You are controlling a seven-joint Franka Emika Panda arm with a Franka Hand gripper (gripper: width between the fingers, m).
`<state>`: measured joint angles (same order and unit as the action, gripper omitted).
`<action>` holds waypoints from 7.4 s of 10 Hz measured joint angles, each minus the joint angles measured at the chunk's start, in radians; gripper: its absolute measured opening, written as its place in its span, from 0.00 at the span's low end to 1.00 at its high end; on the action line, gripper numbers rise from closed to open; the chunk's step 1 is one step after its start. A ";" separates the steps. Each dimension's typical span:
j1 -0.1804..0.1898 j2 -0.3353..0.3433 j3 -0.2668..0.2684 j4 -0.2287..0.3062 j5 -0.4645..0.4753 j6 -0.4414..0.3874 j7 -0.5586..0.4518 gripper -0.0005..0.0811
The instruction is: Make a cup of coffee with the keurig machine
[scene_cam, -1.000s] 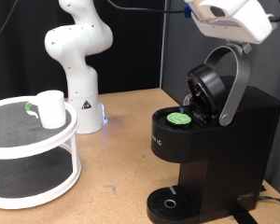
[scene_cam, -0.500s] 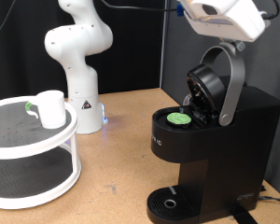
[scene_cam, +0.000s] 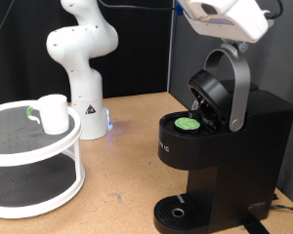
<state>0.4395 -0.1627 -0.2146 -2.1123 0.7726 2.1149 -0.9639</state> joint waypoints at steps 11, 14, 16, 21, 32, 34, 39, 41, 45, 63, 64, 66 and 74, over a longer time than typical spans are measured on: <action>-0.052 -0.027 -0.063 -0.030 -0.050 -0.091 -0.043 0.01; -0.066 -0.028 -0.074 -0.047 -0.072 -0.109 -0.068 0.01; -0.075 -0.030 -0.078 -0.062 -0.077 -0.109 -0.094 0.01; -0.098 -0.044 -0.094 -0.092 -0.110 -0.119 -0.147 0.01; -0.113 0.008 -0.095 -0.172 -0.162 0.058 -0.132 0.01; -0.113 0.010 -0.095 -0.181 -0.158 0.070 -0.153 0.01; -0.111 0.005 -0.094 -0.227 -0.065 0.172 -0.274 0.01; -0.112 -0.001 -0.094 -0.236 -0.052 0.182 -0.292 0.01; -0.116 -0.005 -0.099 -0.231 -0.065 0.129 -0.280 0.01; -0.190 -0.244 -0.149 -0.324 -0.003 -0.010 -0.069 0.01; -0.191 -0.243 -0.151 -0.326 0.003 -0.017 -0.046 0.01; -0.204 -0.258 -0.159 -0.344 0.010 -0.047 0.014 0.01; -0.330 -0.413 -0.202 -0.390 -0.114 -0.182 0.065 0.01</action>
<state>0.1094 -0.5757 -0.4169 -2.5018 0.6582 1.9326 -0.8991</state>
